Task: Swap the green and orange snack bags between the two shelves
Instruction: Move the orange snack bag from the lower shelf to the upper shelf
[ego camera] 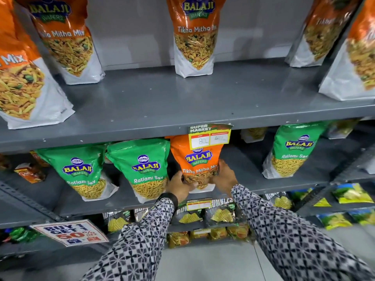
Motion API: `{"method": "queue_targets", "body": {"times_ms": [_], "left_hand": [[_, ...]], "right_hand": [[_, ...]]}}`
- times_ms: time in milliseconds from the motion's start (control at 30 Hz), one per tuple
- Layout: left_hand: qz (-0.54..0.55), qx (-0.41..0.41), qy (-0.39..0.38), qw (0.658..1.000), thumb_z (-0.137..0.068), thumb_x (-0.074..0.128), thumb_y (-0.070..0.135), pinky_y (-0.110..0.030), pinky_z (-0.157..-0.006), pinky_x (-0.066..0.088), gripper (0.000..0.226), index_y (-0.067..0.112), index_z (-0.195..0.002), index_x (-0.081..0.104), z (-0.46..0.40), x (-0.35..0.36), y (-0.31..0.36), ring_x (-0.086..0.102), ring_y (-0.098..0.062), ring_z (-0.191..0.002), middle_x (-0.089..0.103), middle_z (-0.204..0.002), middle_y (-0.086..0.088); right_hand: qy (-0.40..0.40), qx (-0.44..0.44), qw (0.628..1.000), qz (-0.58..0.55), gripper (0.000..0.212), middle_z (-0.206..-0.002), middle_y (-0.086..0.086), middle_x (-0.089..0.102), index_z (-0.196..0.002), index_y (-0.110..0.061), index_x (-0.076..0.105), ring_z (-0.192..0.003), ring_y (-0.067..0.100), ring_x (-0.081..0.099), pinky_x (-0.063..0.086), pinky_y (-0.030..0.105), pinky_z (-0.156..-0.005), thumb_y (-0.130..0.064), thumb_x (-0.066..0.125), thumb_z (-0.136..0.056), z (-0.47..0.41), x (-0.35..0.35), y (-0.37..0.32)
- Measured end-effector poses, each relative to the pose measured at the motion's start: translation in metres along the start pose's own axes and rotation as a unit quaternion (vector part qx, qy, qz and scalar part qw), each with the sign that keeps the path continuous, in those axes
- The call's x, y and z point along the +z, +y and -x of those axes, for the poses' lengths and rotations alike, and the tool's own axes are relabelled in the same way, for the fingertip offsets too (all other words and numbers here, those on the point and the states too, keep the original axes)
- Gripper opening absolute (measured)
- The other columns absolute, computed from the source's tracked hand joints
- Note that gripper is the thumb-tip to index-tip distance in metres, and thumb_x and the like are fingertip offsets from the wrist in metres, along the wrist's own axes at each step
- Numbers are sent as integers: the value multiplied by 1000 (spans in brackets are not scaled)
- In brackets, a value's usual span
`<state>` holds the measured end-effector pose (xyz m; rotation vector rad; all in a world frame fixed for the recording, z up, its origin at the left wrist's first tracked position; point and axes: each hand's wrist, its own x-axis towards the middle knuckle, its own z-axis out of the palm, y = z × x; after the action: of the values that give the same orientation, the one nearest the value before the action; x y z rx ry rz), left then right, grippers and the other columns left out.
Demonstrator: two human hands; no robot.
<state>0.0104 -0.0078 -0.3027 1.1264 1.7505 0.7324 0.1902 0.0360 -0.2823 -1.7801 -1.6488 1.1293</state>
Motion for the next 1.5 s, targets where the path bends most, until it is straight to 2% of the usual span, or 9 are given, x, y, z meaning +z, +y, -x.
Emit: {"method": "queue_targets", "body": {"times_ms": [100, 233, 367, 567, 667, 800, 1000, 1100, 1500], "left_hand": [[-26, 27, 50, 998, -84, 81, 35, -43, -103, 54, 40, 22, -117, 64, 0, 10, -2, 69, -28, -113, 74, -123, -1], [-26, 54, 51, 997, -88, 79, 29, -47, -99, 57, 22, 24, -105, 67, 11, 25, 1, 72, -27, -105, 78, -111, -1], [-39, 83, 26, 995, -82, 81, 34, -48, -92, 61, 27, 21, -106, 76, 35, 46, 9, 76, -25, -98, 82, -104, 0], [-80, 161, -13, 984, -71, 70, 64, -49, -84, 62, 51, 23, -100, 77, 75, 79, 32, 76, -22, -91, 83, -97, 2], [-101, 219, -6, 971, -81, 72, 60, -47, -74, 59, 39, 23, -93, 76, 112, 83, 61, 74, -21, -83, 81, -88, -1], [-61, 300, 15, 952, -86, 77, 49, -34, -69, 55, 22, 29, -94, 78, 154, 76, 96, 73, -9, -81, 81, -88, 9], [21, 411, 37, 911, -89, 78, 44, -20, -80, 58, 23, 31, -108, 79, 202, 26, 169, 73, 5, -93, 81, -101, 19], [36, 432, 73, 898, -88, 79, 42, -27, -77, 61, 23, 30, -107, 80, 207, -11, 206, 77, -2, -89, 83, -98, 14], [27, 395, 204, 895, -83, 82, 40, -45, -87, 63, 27, 23, -104, 82, 130, -124, 263, 78, -9, -91, 83, -96, 8]], "right_hand": [[21, -5, 1000, 20, 56, -129, 13, 73, -129, -11, 56, -118, 39, 69, 57, 45, -98, -13, 85, -81, -2, -4, 5], [43, -20, 999, 4, 58, -122, 7, 77, -126, -14, 61, -111, 32, 73, 58, 47, -100, -17, 90, -76, 8, -15, 31], [77, -1, 997, -27, 54, -107, -1, 76, -121, -16, 62, -101, 27, 72, 58, 44, -93, -16, 92, -76, 36, -33, 63], [127, -8, 990, -60, 48, -112, -2, 77, -122, -19, 62, -106, 26, 72, 58, 47, -94, -20, 88, -81, 100, -82, 90], [173, -27, 982, -69, 52, -111, -4, 77, -127, -22, 66, -103, 24, 73, 60, 47, -93, -22, 89, -80, 141, -113, 83], [209, -75, 971, -91, 38, -103, -16, 78, -111, -33, 68, -97, 13, 74, 59, 38, -82, -19, 88, -82, 193, -157, 55], [246, -190, 945, -99, 45, -111, -8, 80, -122, -31, 70, -90, 14, 75, 59, 37, -80, -24, 89, -81, 233, -212, -24], [246, -246, 930, -115, 49, -113, -1, 81, -125, -25, 71, -96, 25, 78, 62, 42, -85, -22, 89, -80, 218, -227, -70], [180, -313, 925, -118, 43, -109, -4, 83, -114, -28, 74, -101, 17, 78, 63, 52, -94, -31, 86, -73, 76, -196, -207]]}}
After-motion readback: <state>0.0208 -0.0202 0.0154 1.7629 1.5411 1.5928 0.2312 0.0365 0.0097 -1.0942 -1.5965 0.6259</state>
